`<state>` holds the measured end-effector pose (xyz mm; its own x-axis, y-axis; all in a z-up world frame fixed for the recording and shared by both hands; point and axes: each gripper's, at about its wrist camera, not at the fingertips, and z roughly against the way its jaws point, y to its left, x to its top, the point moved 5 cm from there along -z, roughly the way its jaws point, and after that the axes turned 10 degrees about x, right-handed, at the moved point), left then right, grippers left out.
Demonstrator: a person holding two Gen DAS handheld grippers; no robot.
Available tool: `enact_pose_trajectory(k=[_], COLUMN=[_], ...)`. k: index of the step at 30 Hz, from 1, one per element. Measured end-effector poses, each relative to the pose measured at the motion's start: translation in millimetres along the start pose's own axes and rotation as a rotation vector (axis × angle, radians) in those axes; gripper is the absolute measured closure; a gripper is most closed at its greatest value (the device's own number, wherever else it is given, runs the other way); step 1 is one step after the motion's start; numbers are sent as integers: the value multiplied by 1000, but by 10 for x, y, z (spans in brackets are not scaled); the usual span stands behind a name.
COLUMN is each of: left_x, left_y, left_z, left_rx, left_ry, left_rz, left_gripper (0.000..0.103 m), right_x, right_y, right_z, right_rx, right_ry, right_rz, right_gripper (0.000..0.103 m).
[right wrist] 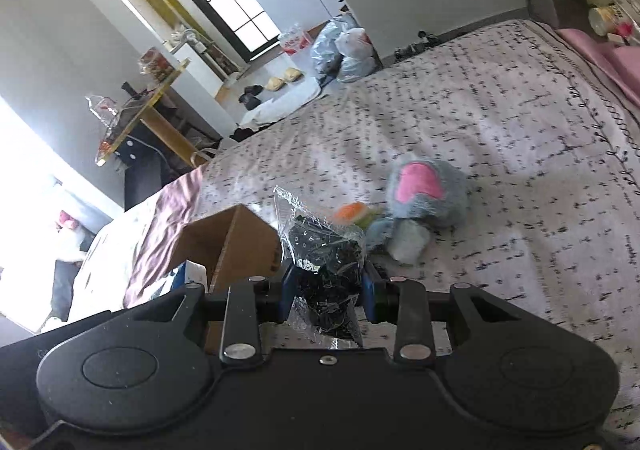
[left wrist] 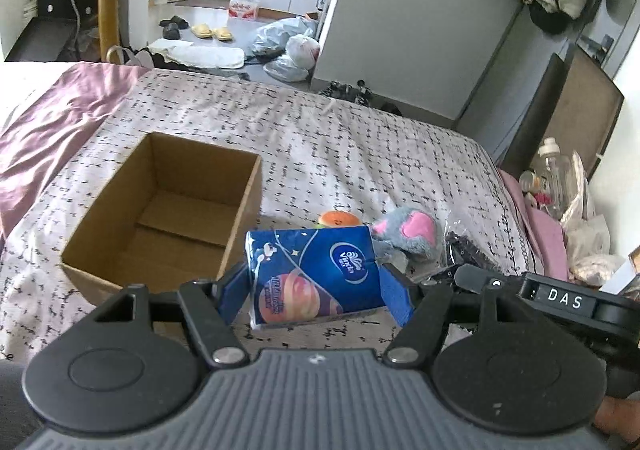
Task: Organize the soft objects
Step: 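Close the left tool on the tissue packet while the right tool grips the black bag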
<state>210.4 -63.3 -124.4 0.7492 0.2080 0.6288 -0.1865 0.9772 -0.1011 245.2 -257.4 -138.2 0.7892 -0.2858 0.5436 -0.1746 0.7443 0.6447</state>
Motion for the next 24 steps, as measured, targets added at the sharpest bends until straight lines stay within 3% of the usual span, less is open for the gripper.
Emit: enact_pose_trajectory(k=[11, 24], left_x=[128, 246], left_y=[627, 1340], left_z=[81, -5], left_rx=[40, 77], left_ry=[-35, -27], left_rz=[83, 195], left_gripper=[34, 34], right_x=[-25, -157], right_y=[551, 1178], right_z=[-299, -857], right_rx=[91, 110], right_ry=[38, 134], right_rz=[20, 91], right_gripper=[70, 70])
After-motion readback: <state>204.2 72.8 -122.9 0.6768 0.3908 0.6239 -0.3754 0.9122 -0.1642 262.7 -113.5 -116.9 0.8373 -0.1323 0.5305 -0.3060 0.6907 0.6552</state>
